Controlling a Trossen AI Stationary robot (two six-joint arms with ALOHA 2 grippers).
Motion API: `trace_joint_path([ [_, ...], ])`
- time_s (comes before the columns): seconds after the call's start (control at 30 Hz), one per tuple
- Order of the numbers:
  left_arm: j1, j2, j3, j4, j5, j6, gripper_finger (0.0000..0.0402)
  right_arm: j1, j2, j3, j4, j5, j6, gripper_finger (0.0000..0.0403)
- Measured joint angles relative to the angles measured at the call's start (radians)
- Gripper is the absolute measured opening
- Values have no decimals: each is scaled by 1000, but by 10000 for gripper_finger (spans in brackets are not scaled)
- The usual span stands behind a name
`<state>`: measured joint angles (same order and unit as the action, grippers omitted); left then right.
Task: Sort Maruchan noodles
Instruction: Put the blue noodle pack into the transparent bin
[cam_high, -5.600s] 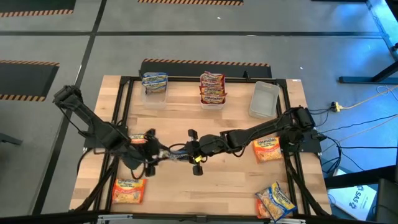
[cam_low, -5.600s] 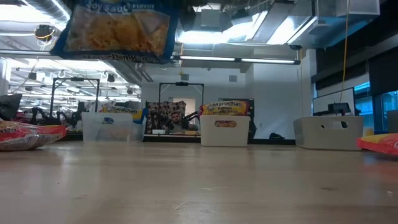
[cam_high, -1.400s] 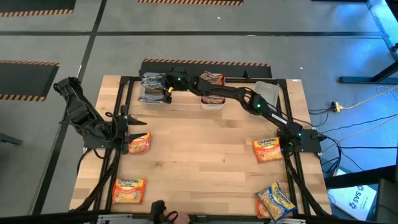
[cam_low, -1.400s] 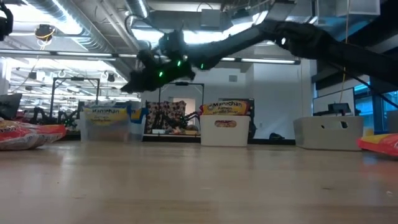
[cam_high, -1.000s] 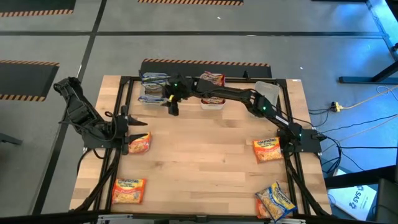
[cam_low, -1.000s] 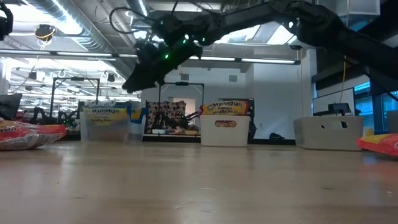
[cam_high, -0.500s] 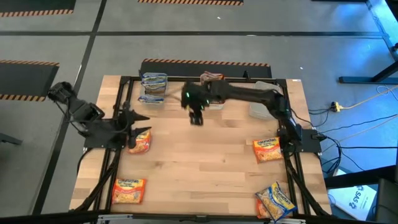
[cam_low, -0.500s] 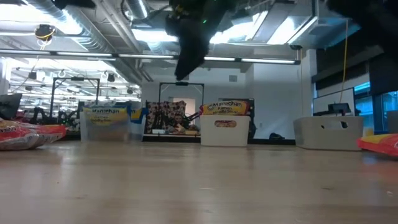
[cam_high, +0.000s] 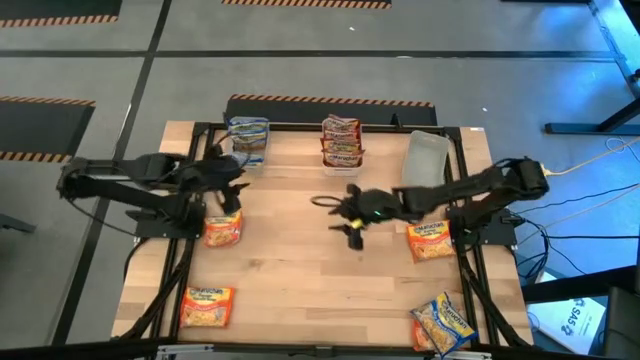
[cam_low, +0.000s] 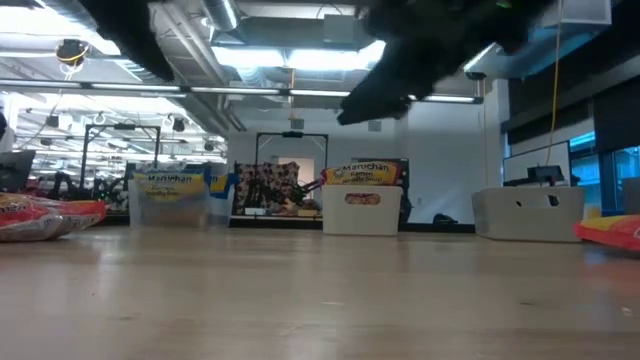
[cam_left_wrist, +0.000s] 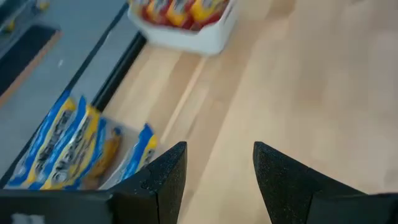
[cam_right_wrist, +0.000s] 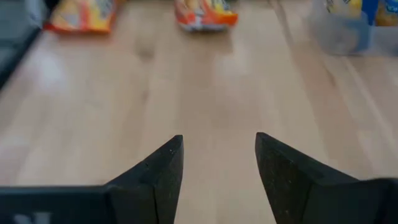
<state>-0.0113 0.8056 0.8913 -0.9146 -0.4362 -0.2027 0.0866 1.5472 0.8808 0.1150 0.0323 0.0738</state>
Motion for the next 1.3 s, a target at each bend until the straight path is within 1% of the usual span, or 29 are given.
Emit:
trace_joint_path([
  [0.1,128,60,0,1,57,63,179,51,-29,-135,204,28,45,183],
  [0.17,210,101,0,-4,91,127,179,78,-29,-191,273,41,72,183],
  [0.3,359,190,0,-8,138,233,179,120,-27,-240,312,79,139,183],
  [0.43,485,282,0,-10,167,356,179,171,-25,-255,308,169,207,183],
  [0.53,556,348,0,-11,172,438,179,215,-25,-255,309,240,219,183],
  [0.67,621,429,5,-12,225,513,179,268,-25,-255,311,357,228,183],
  [0.73,649,467,20,-12,231,540,179,283,-25,-255,313,422,238,183],
  [0.8,673,497,43,-13,247,564,179,291,-25,-255,318,464,259,183],
  [0.93,709,546,75,-20,307,604,179,308,-25,-255,334,475,277,183],
  [1.17,739,591,77,-24,308,632,176,328,-24,-255,327,507,289,183],
  [1.3,739,605,81,-16,302,664,155,328,-24,-255,328,515,286,183],
])
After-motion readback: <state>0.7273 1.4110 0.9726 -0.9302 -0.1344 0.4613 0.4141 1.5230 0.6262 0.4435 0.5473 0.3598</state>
